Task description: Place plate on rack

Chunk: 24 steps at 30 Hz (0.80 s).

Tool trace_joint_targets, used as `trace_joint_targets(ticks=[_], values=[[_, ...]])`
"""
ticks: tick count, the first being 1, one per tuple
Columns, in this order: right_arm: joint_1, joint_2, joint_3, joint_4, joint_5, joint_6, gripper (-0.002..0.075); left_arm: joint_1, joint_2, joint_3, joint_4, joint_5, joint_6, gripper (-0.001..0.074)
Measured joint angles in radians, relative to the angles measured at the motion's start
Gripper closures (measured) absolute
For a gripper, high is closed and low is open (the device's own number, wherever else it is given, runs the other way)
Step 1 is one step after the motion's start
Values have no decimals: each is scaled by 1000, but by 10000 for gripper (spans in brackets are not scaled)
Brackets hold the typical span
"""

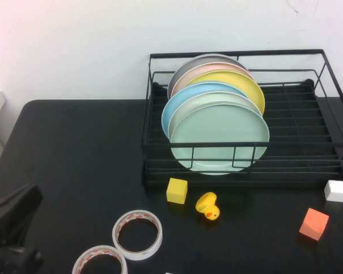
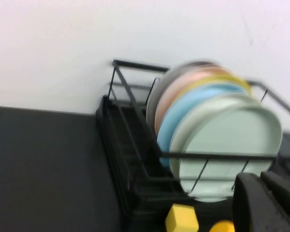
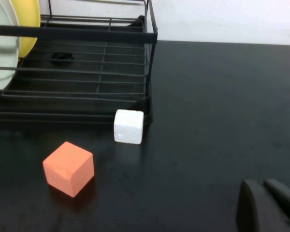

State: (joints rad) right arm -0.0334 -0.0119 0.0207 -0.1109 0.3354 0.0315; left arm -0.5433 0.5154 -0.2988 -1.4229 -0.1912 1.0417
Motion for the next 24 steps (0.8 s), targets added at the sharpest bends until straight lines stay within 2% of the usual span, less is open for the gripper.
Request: trace_joint_targets(ticks=[3, 5, 10, 13, 15, 24], values=[[0, 0, 0, 0, 0, 0, 726, 72, -43, 54, 446, 19, -471, 737], [0, 0, 0, 0, 2, 0, 726, 151, -79, 100, 672, 69, -702, 737], [0, 0, 0, 0, 2, 0, 726, 382, -244, 190, 1087, 312, -1062, 737], [0, 0, 0, 0, 4, 0, 726, 497, -378, 225, 1259, 480, -1177, 737], [0, 0, 0, 0, 4, 0, 726, 542, -468, 248, 1331, 531, -1211, 737], [0, 0, 0, 0, 6, 0, 726, 564, -525, 318, 1404, 456, -1232, 736]])
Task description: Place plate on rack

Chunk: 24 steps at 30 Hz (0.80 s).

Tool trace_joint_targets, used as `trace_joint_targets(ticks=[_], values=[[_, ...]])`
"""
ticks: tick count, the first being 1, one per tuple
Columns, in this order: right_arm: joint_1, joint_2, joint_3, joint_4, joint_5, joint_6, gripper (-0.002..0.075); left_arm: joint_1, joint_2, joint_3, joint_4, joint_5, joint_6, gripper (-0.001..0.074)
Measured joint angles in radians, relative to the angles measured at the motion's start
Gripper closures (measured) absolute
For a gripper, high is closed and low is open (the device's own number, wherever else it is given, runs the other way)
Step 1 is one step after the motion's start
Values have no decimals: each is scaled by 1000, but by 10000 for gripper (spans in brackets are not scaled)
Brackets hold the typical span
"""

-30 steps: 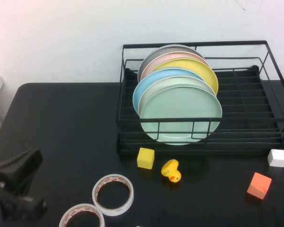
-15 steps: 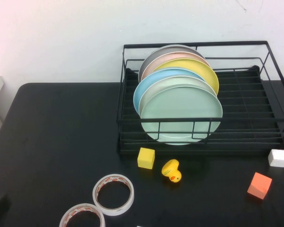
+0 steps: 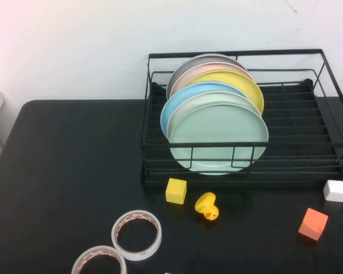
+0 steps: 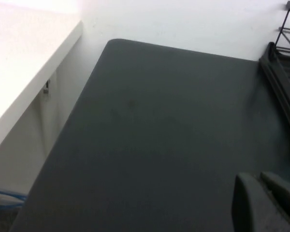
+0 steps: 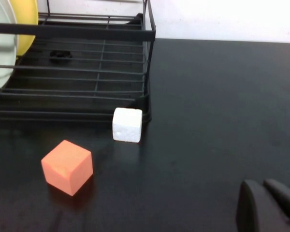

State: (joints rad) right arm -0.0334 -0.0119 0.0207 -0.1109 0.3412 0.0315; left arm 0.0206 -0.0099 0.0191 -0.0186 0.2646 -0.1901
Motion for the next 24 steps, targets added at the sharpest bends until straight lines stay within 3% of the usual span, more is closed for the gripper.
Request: trace_joint_targets(ticks=[8, 17, 24], values=[[0, 0, 0, 0, 0, 0, 726, -4, -1, 0, 0, 38, -23, 736], [0, 0, 0, 0, 0, 0, 726, -107, -2, 0, 0, 39, -29, 736], [0, 0, 0, 0, 0, 0, 726, -114, -2, 0, 0, 39, -29, 736]])
